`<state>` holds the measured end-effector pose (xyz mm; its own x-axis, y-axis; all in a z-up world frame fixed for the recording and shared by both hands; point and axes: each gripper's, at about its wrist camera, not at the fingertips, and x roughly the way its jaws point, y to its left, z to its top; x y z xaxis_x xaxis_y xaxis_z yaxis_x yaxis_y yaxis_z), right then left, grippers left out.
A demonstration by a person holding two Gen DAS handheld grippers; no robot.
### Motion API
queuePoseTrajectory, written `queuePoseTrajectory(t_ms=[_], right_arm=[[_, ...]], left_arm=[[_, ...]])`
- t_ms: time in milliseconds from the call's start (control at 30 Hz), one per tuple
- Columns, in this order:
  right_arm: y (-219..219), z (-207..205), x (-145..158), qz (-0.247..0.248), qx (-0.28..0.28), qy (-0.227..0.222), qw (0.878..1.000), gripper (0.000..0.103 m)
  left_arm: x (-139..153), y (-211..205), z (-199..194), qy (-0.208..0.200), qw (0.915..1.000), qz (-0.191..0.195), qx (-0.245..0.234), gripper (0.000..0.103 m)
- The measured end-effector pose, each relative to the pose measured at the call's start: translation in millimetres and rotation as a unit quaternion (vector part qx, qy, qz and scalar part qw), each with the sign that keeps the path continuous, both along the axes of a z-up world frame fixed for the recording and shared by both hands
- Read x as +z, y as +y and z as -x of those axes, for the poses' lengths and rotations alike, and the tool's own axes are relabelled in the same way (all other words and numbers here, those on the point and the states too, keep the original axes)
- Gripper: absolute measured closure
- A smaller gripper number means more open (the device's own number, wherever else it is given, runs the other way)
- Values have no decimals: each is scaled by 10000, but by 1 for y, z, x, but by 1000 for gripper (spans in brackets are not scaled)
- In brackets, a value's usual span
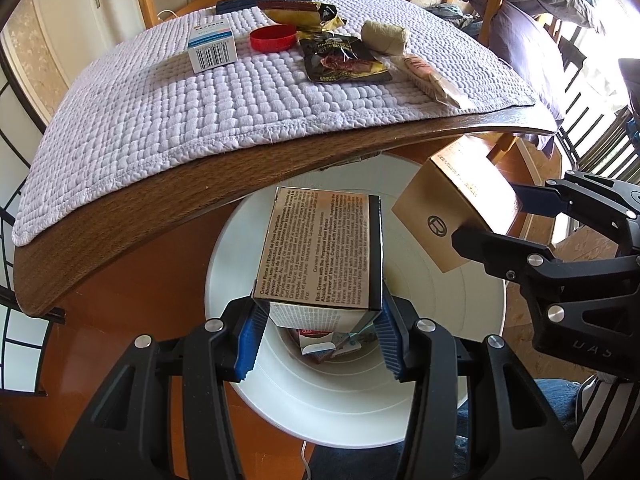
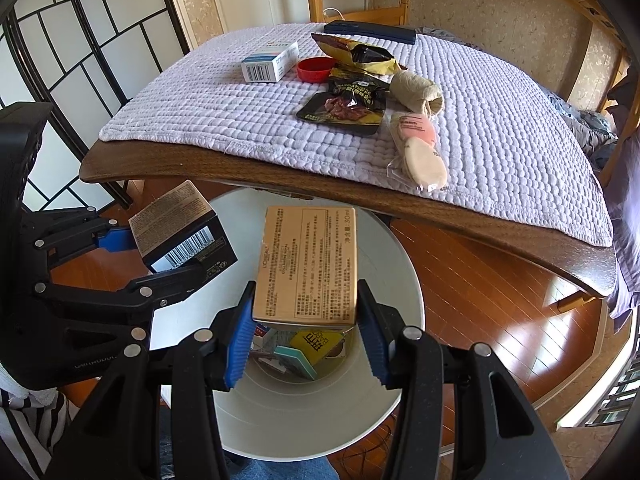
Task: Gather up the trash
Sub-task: 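Lift the tan cardboard box with the right tool while the left tool carries the brown box over the bin, then drop the tan box into the bin with the right tool while the left tool releases the brown box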
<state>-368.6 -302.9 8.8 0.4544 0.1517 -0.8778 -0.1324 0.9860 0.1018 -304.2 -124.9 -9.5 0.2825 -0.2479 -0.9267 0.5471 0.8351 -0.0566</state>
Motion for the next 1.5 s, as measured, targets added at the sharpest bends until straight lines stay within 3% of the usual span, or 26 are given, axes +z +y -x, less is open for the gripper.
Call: queuePoseTrajectory(t_ms=[467,1500], right_arm=[[-1,-6,-14,67,20,162,9998,56],[0,-15,-37,125,1,448,9989,56]], left_arm=[[-14,-2,-5,279,9995,-156,-13,52],[-52,-20,-5,342,9986,-408,-3,52]])
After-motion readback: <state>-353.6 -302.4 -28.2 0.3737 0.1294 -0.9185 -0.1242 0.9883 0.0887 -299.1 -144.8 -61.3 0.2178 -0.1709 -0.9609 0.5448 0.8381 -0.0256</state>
